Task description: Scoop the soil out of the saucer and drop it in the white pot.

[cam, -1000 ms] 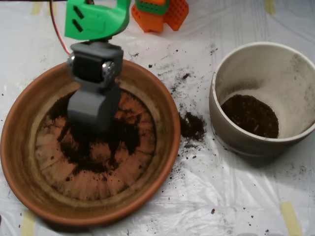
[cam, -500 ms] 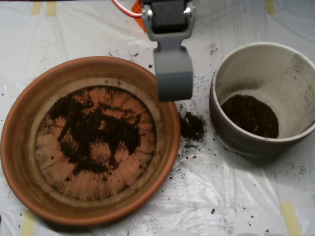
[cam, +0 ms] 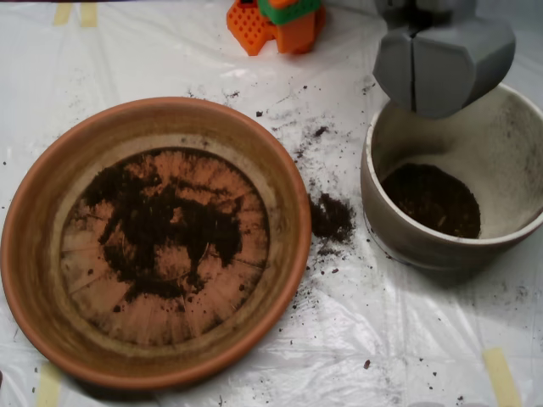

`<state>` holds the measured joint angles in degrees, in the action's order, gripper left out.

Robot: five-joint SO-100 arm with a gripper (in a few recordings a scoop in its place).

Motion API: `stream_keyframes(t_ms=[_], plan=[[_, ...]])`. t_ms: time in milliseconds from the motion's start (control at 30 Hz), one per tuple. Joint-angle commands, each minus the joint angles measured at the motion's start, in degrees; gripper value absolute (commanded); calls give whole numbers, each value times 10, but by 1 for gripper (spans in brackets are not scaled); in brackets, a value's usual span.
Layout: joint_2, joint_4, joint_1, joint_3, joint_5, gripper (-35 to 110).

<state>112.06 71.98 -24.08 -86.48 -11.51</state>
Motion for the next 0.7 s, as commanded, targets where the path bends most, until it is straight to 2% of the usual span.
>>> stream_keyframes(t_ms=[0,67,267,533,667], plan=[[-17,37,-18,76,-11,18],[-51,69,-18,102,-7,28],[-139,154,-17,193,-3,36],[-122,152,-9,197,15,36],[-51,108,11,148,42,34]])
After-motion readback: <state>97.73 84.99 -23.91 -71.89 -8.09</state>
